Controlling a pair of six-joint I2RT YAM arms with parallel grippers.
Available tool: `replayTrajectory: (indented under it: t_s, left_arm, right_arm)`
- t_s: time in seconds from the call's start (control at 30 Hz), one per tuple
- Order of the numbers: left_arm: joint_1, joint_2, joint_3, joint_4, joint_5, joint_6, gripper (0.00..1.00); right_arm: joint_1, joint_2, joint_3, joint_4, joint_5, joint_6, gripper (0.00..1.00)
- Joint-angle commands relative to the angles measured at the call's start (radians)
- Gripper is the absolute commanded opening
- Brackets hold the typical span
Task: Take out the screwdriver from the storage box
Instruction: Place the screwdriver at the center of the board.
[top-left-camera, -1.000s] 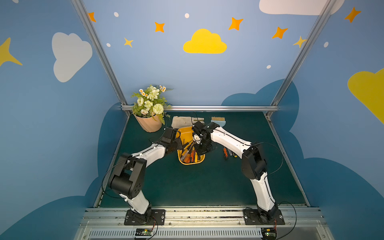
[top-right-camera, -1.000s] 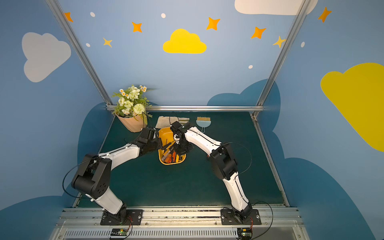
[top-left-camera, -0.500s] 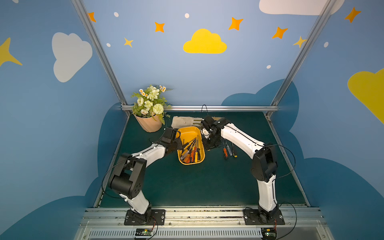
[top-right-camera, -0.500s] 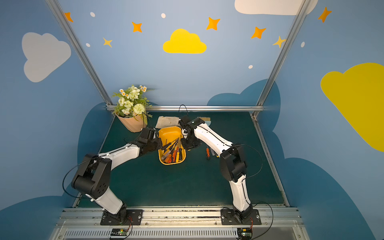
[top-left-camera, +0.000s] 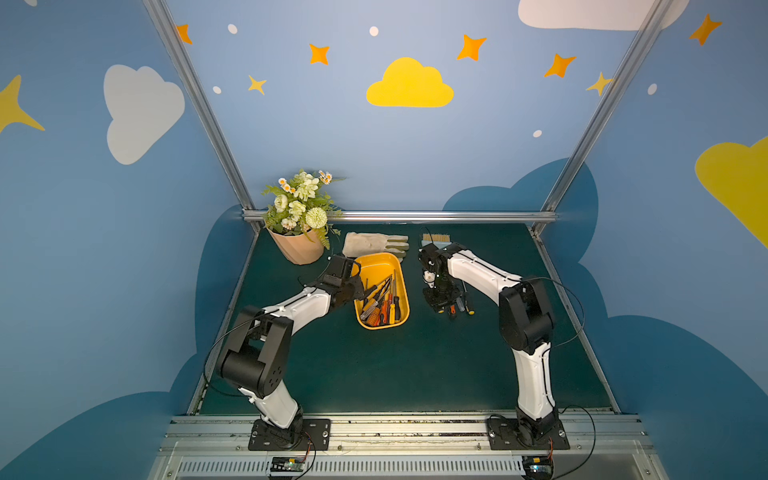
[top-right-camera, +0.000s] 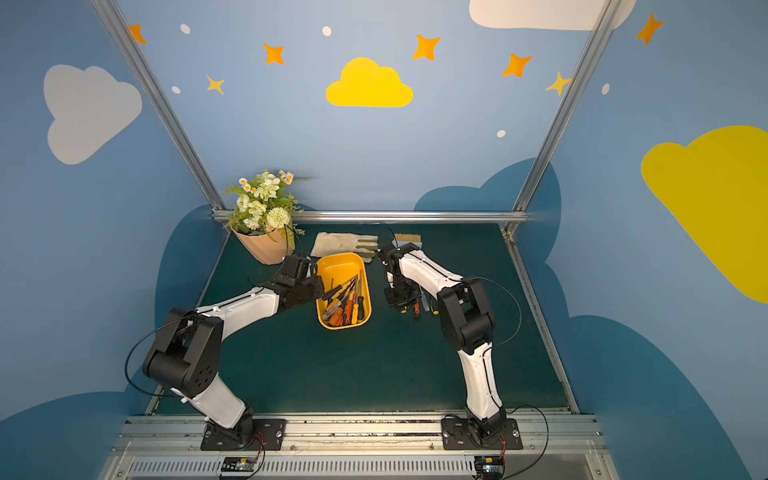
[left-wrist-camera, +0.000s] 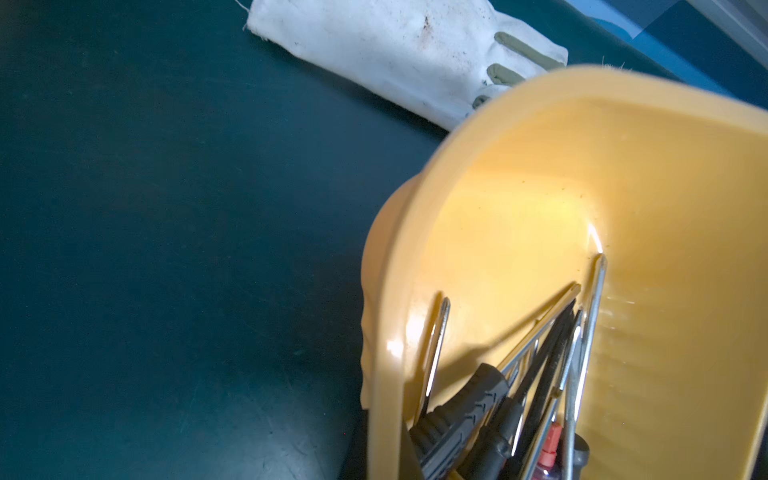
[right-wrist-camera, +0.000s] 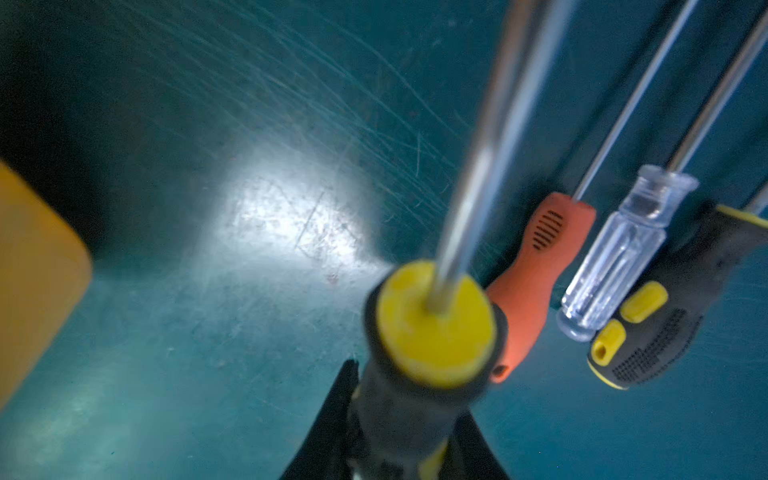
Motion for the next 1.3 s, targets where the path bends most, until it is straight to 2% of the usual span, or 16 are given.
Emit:
replayTrajectory:
  t_s: [0.0, 0.17, 0.63, 1.07, 1.27]
  left_arm:
    - [0.005, -0.019, 0.032, 0.03, 0.024, -0.021, 0.03]
    - [0.006, -0.014, 0.039, 0.018, 0.022, -0.017, 0.02]
    - [0.007, -0.007, 0.045, 0.017, 0.029, -0.022, 0.02]
    - [0.008, -0.012, 0.039, 0.014, 0.017, -0.032, 0.03]
    - [0.008, -0.01, 0.038, 0.013, 0.019, -0.034, 0.02]
  right_arm:
    - [-0.012, 0.044, 0.028, -0.052, 0.039, -0.007, 0.0]
    - [-0.03, 0.075, 0.049, -0.065, 0.065, 0.021, 0.0]
    - [-0.048, 0.133, 0.108, -0.069, 0.007, 0.008, 0.0]
    - [-0.059, 0.16, 0.124, -0.085, 0.01, 0.015, 0.25]
    - [-0.061, 0.152, 0.121, -0.085, 0.009, 0.02, 0.3]
